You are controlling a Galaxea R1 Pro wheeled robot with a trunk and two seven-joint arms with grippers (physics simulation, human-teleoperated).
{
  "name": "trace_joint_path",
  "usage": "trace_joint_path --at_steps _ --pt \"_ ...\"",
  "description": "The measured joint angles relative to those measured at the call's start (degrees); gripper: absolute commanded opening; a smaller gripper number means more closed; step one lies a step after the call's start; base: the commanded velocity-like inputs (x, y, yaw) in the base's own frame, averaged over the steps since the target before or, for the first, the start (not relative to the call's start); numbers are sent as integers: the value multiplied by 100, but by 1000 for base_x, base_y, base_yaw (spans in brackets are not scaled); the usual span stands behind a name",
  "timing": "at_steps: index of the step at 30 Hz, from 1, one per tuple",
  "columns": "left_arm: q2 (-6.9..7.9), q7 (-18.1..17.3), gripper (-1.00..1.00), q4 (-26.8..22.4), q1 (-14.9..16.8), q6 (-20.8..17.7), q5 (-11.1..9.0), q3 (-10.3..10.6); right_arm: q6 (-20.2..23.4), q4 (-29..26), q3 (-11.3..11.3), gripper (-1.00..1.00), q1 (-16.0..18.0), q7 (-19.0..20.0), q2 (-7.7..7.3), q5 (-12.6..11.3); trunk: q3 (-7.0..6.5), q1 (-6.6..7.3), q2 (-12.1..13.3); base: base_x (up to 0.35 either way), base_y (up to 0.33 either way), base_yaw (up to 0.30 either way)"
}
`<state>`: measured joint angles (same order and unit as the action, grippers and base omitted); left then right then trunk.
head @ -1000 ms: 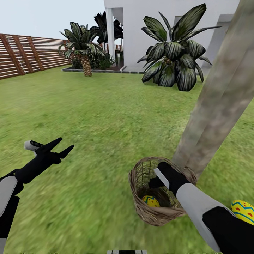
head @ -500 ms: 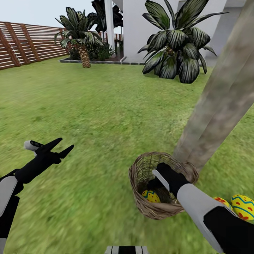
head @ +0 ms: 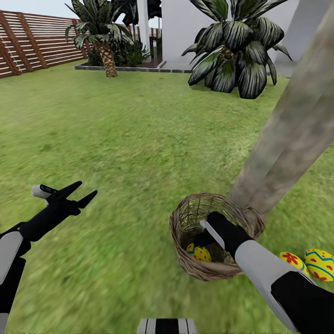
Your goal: Take the three Easter eggs out of the wicker basket on the lawn in the garden, then place them on the lawn next to a single tree (choose any tree) so that all three eggs are next to the same tree and none are left in the basket.
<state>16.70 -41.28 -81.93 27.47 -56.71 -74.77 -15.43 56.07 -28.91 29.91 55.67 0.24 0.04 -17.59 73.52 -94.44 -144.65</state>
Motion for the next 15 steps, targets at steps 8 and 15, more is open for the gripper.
trace_joint_path --at_steps 8,15 --pt "0 0 100 0 0 7 0 0 6 -41 0 100 214 9 -28 -35 177 -21 -11 0 0 0" --pt "0 0 100 0 0 8 9 1 8 -40 3 100 278 308 -20 -67 333 -39 -20 0 0 0"
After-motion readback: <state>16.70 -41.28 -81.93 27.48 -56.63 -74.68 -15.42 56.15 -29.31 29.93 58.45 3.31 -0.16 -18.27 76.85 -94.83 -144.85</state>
